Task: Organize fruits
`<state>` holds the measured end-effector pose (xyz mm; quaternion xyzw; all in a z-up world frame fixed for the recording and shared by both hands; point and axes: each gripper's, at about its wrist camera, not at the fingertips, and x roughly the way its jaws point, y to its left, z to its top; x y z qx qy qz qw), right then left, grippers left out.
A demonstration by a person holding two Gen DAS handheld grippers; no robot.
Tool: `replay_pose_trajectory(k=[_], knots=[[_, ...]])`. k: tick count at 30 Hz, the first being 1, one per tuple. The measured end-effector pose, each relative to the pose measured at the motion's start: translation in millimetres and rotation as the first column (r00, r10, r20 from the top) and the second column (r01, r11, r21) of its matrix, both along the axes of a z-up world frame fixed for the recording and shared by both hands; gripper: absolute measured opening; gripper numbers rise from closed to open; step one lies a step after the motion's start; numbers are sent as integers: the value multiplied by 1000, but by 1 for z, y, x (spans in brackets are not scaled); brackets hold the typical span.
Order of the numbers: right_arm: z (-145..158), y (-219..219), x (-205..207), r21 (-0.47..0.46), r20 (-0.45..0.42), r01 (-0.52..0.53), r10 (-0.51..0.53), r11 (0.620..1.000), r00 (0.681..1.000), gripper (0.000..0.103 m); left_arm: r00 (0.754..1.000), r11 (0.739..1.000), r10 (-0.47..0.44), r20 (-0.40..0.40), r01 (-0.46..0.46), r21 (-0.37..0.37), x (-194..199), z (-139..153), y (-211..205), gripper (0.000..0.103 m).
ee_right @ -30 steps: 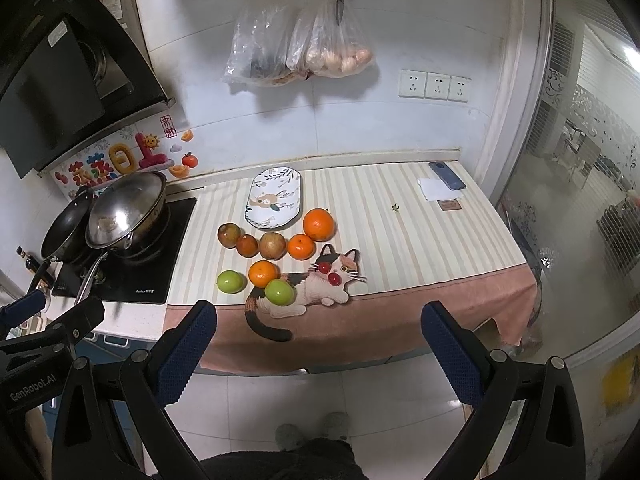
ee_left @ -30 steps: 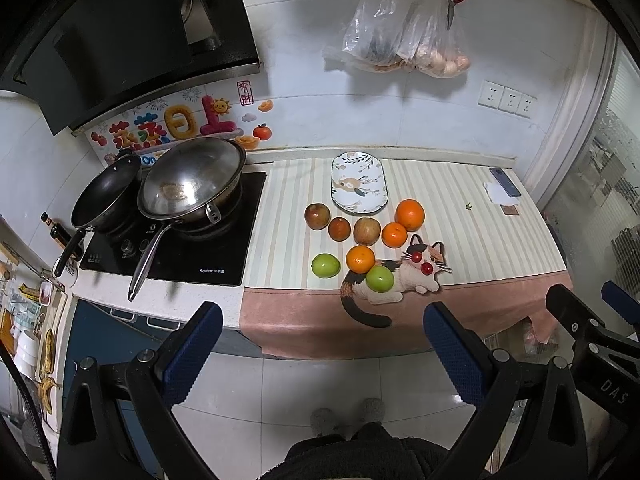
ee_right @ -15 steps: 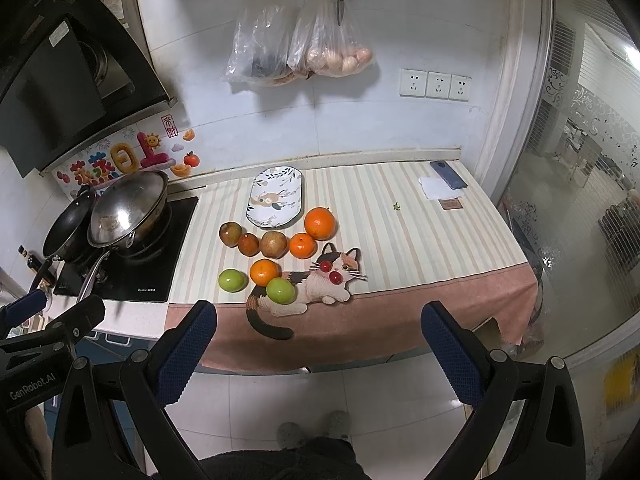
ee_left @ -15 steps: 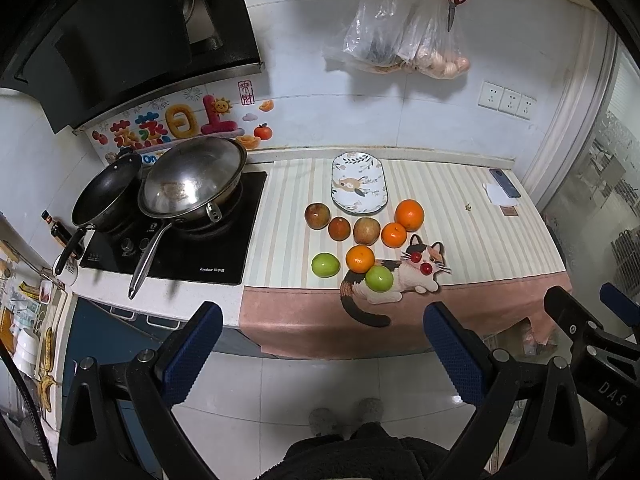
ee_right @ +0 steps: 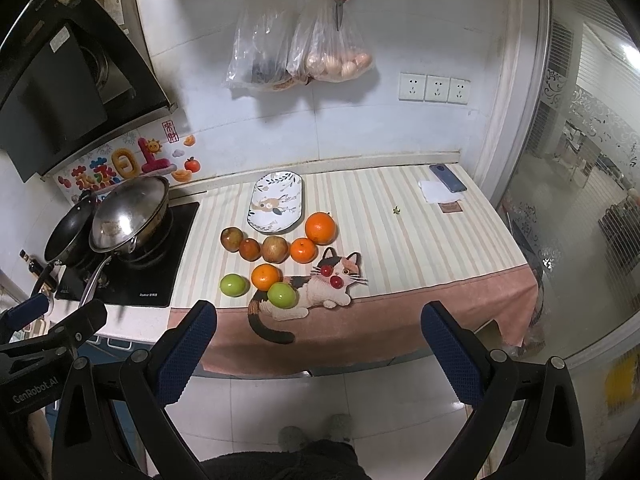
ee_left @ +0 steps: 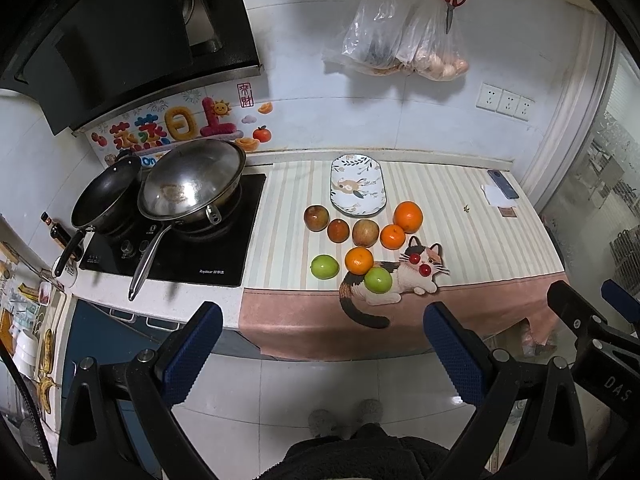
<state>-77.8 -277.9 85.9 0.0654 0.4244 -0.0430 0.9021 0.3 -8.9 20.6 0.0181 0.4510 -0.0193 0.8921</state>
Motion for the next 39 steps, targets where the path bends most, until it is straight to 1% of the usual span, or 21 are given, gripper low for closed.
replay_pose_trajectory(k=[21,25,26,30,31,33,34,36,38,39], knots=[[2,-1,0,11,12,-4,4,1000,1000,103,1000,1000,-2,7,2,3,3,2,2,103],[-3,1,2,37,22,4,-4,999,1000,103,1000,1000,9,19,-9,-4,5,0,4,103],[-5,0,6,58,25,6,-8,998,1000,103,999,1000,17,30,-17,-14,8,-1,9,103],[-24,0,23,114,18,22,-25,993,1000,103,998,999,50,32,-49,-21,34,-16,28,103],[-31,0,31,124,12,28,-30,992,999,103,997,998,69,27,-69,-7,47,-24,33,103],[-49,3,45,146,-6,28,-27,989,1000,103,997,997,76,17,-76,-7,65,-35,38,103],[-58,3,54,155,-21,32,-29,987,999,103,996,996,86,2,-86,3,76,-43,41,103],[-80,2,73,180,-64,41,-30,983,997,103,996,996,85,-40,-85,1,100,-58,45,103],[-100,-1,92,190,-100,53,-35,980,994,103,990,995,95,-103,-94,16,128,-79,47,103],[-115,-3,105,199,-129,56,-31,978,991,103,987,996,91,-133,-91,6,140,-88,48,103]])
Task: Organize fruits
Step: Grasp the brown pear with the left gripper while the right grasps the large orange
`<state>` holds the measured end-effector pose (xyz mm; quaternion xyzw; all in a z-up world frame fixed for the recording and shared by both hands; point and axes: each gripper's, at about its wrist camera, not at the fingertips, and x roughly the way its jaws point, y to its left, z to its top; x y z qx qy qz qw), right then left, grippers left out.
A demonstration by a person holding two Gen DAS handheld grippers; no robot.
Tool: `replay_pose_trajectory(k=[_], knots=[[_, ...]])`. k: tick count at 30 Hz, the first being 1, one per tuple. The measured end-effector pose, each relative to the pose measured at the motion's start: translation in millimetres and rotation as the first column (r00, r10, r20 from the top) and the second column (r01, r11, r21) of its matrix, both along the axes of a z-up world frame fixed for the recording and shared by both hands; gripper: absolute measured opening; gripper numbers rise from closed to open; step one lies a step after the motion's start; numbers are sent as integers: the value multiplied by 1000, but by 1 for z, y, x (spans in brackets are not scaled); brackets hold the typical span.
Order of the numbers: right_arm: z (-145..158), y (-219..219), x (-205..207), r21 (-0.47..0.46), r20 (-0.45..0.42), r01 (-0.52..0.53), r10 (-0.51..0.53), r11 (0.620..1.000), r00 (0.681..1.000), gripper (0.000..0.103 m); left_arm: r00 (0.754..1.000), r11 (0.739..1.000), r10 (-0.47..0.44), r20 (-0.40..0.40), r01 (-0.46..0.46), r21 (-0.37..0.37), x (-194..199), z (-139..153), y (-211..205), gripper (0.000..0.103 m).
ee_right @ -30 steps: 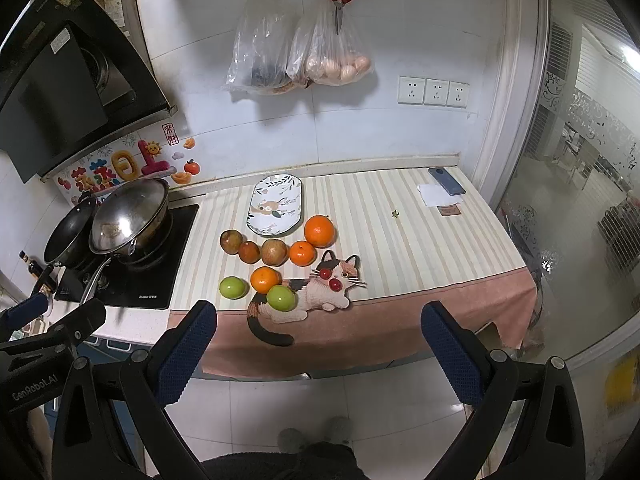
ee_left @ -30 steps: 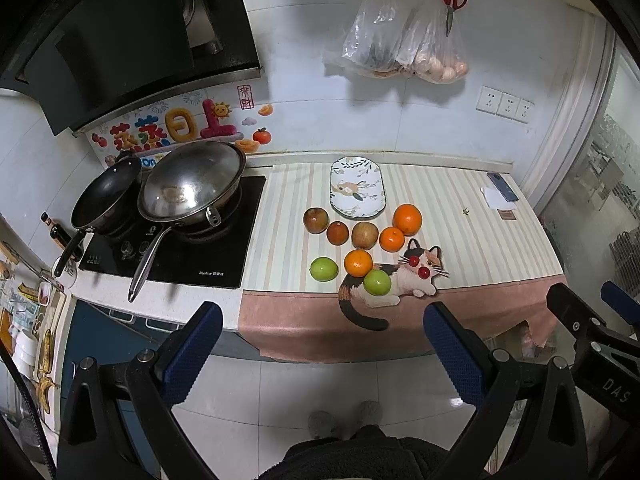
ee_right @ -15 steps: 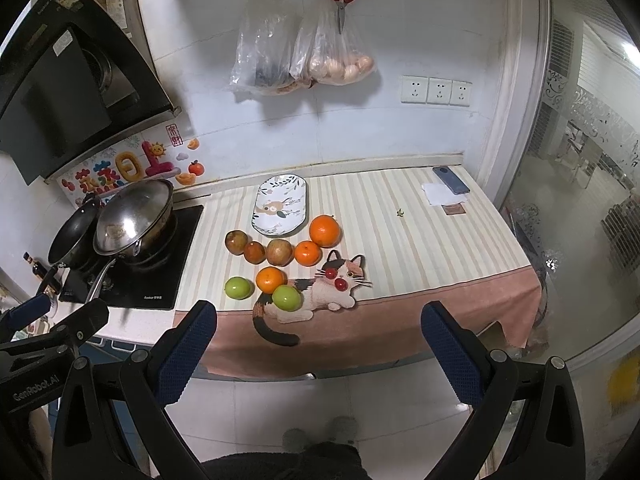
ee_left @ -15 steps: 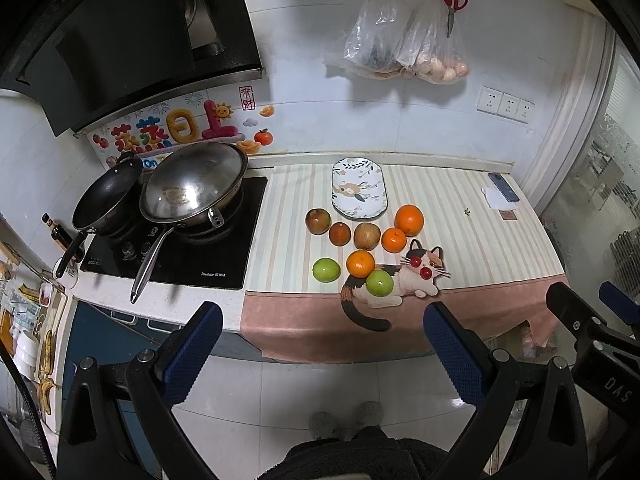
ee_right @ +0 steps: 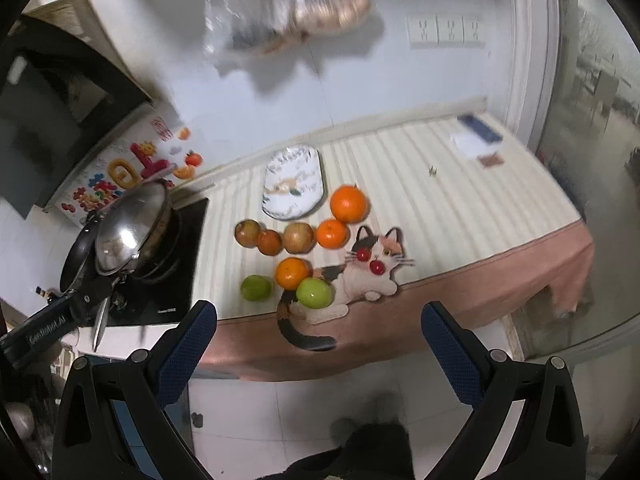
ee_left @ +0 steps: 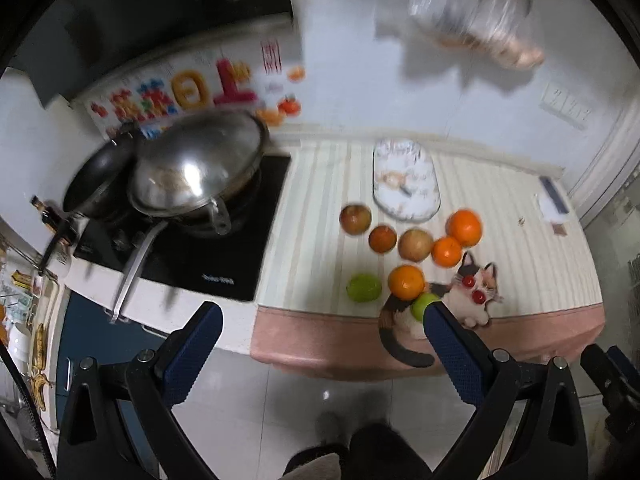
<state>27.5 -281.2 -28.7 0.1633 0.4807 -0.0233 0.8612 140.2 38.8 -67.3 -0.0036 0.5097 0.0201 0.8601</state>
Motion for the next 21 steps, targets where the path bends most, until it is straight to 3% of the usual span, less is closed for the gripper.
replay_pose_trajectory(k=[9,21], knots=[[-99,-38,107,80,-147,15,-3,997,989,103,978,998,62,-198,-58,26,103,-85,-7,103],[-210,-76,291,182,-338,1,61,983,939,103,890,985,160,-428,-173,7,250,-188,-12,103]])
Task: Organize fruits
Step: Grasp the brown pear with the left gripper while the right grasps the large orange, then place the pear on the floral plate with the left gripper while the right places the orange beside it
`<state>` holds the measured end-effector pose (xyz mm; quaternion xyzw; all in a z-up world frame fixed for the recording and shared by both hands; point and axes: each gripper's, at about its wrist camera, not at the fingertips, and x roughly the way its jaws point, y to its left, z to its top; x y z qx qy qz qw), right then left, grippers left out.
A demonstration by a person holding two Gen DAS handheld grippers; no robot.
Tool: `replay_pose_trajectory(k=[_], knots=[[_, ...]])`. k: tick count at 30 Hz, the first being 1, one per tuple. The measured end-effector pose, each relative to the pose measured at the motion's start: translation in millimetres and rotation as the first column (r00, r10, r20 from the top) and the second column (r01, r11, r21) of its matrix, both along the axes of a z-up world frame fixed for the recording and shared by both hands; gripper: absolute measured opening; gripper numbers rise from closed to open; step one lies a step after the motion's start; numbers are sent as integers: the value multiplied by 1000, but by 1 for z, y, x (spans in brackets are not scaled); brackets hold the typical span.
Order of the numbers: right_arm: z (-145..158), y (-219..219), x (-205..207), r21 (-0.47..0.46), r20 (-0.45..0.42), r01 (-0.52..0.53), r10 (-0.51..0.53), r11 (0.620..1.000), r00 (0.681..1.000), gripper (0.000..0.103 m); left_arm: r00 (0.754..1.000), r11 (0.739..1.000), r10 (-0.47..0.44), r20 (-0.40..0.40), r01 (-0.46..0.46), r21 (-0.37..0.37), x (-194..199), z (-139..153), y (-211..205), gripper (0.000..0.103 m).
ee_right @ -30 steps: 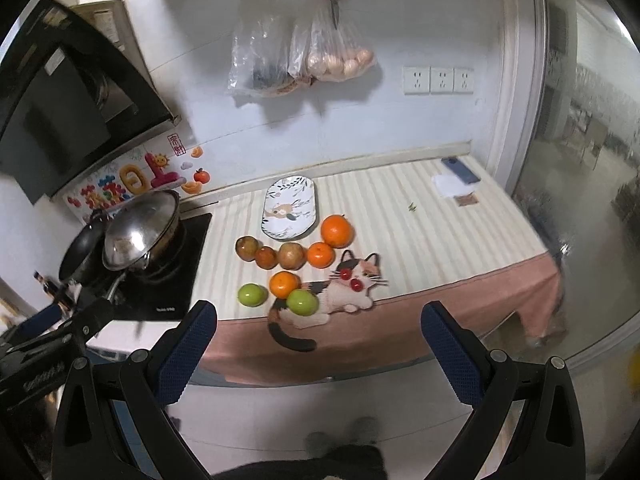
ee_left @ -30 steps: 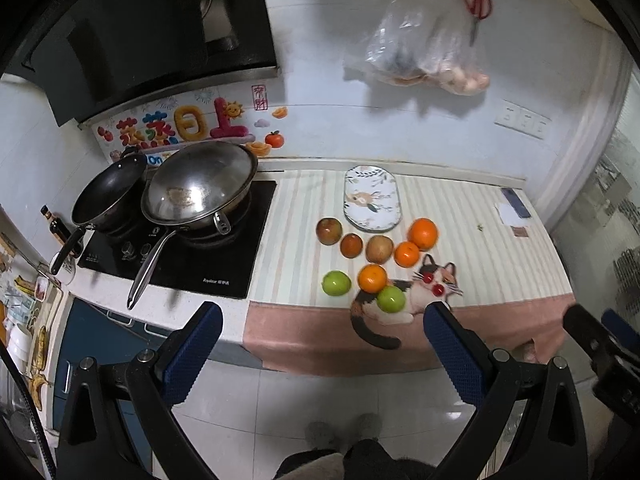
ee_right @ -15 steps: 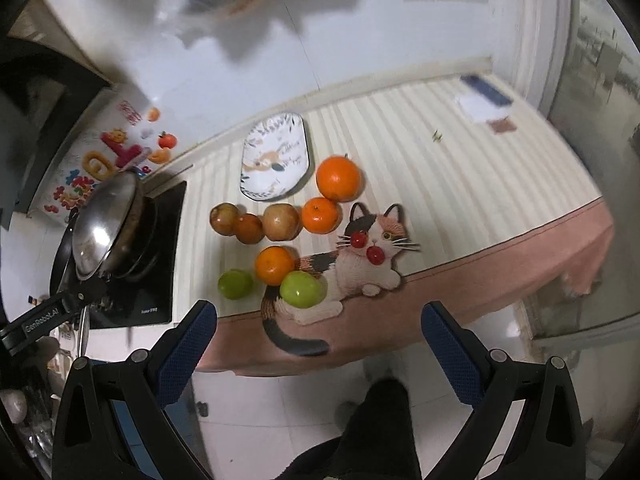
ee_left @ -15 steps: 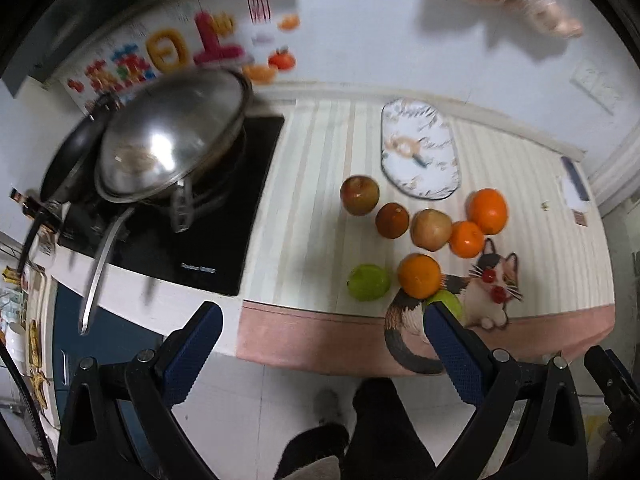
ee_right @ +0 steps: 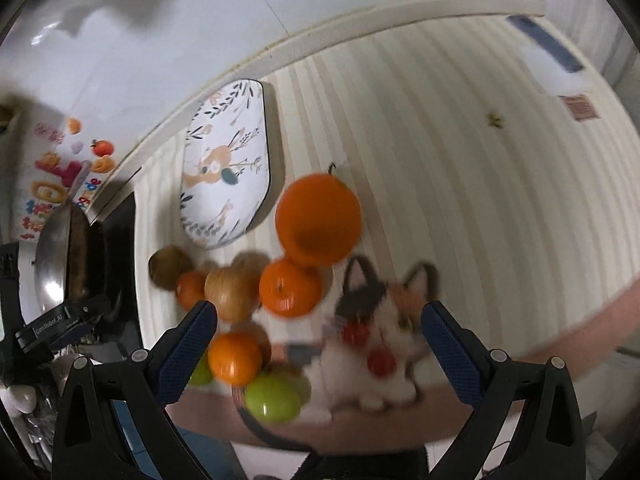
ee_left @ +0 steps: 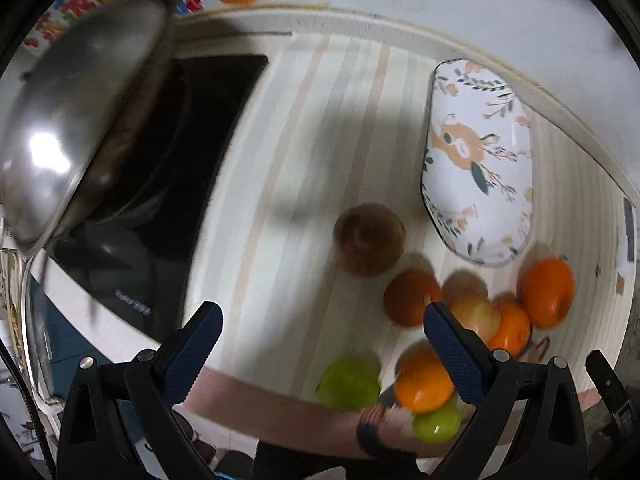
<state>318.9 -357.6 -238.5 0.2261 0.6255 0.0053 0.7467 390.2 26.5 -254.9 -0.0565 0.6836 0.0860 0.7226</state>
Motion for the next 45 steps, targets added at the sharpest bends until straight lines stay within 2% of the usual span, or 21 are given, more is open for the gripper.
replay_pose_trajectory(k=[5,10,13,19,21,27,33,38,42,45], knots=[[-39,8,52,9,-80,-53,53,999,995,103,997,1000,10,-79,-11,-18,32,-36,-6,103],[-62,14,74,35,-142,-78,82,996,986,103,985,999,3,-170,-9,-33,48,-75,-14,103],[-73,17,85,37,-170,-88,93,995,981,103,982,1000,1,-190,-5,-25,55,-88,-17,101],[-96,16,97,85,-228,-75,93,993,969,101,982,999,-8,-191,1,-38,62,-96,-20,79],[-102,16,96,103,-255,-73,97,992,962,99,983,998,-29,-183,20,-53,64,-93,-24,65],[-108,22,95,139,-280,-63,101,988,955,81,986,998,-69,-154,67,-17,61,-83,-37,65],[-100,30,92,59,-245,-98,110,993,963,80,991,997,-76,-110,77,1,53,-59,-34,64],[-82,31,87,28,-208,-100,103,995,973,80,995,995,-95,-21,94,-41,54,-7,-41,64],[-54,39,102,40,-134,-120,124,992,983,80,991,987,-111,68,118,-107,79,35,-57,64],[-38,53,136,39,-63,-165,167,986,984,80,988,980,-121,95,134,-146,105,38,-63,64]])
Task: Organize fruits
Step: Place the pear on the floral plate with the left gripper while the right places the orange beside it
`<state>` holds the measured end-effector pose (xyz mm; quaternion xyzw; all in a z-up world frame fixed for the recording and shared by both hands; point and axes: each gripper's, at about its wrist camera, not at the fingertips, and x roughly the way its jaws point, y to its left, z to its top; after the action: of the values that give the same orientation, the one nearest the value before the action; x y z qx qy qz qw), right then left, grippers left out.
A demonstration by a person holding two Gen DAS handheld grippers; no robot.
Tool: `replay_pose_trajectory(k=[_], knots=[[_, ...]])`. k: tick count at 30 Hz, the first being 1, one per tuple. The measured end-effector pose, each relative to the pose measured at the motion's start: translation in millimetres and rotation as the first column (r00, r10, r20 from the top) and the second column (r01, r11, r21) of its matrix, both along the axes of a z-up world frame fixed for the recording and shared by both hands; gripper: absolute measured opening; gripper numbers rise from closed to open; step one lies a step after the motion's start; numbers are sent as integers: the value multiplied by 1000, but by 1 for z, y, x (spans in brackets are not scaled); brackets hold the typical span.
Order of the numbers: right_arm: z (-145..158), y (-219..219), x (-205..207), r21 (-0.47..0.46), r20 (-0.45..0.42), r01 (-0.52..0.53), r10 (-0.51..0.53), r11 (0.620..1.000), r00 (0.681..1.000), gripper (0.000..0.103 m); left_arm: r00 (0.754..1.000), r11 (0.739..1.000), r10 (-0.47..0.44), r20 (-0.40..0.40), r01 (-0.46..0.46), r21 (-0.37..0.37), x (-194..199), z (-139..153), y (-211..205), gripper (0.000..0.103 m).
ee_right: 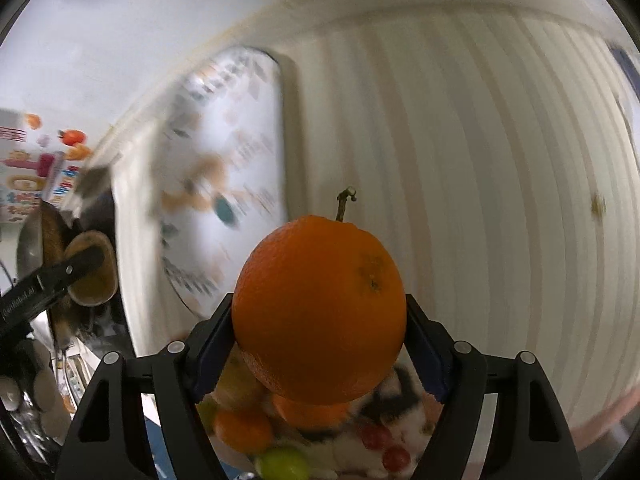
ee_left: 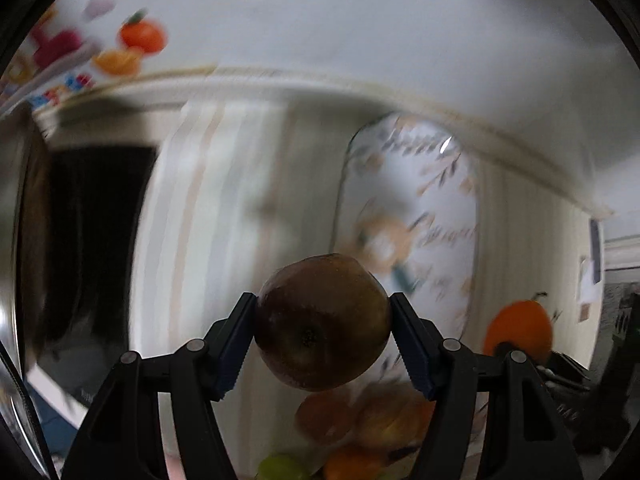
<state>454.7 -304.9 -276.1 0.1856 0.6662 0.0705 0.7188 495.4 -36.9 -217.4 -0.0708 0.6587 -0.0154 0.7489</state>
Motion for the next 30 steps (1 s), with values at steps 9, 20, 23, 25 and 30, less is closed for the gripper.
replay_pose_trajectory(k=[9,20,23,25,30], knots=[[0,49,110,-94,132,-218,229,971,964,80,998,998,-16,-57,12,-65,85,-40,-13,65],[-35,73,160,-118,103,-329,341,937,934,80,991,998,-43,-124,37,-54,114,-75,-28,65],[-38,74,164,-133,91,-342,355,930,930,81,992,998,-49,-120,43,-47,114,-77,-31,65],[-39,70,164,-152,82,-348,362,925,928,82,992,998,-52,-117,49,-30,114,-78,-35,65],[-35,68,165,-113,82,-327,336,938,938,90,990,999,-50,-133,49,-10,125,-87,-42,65]])
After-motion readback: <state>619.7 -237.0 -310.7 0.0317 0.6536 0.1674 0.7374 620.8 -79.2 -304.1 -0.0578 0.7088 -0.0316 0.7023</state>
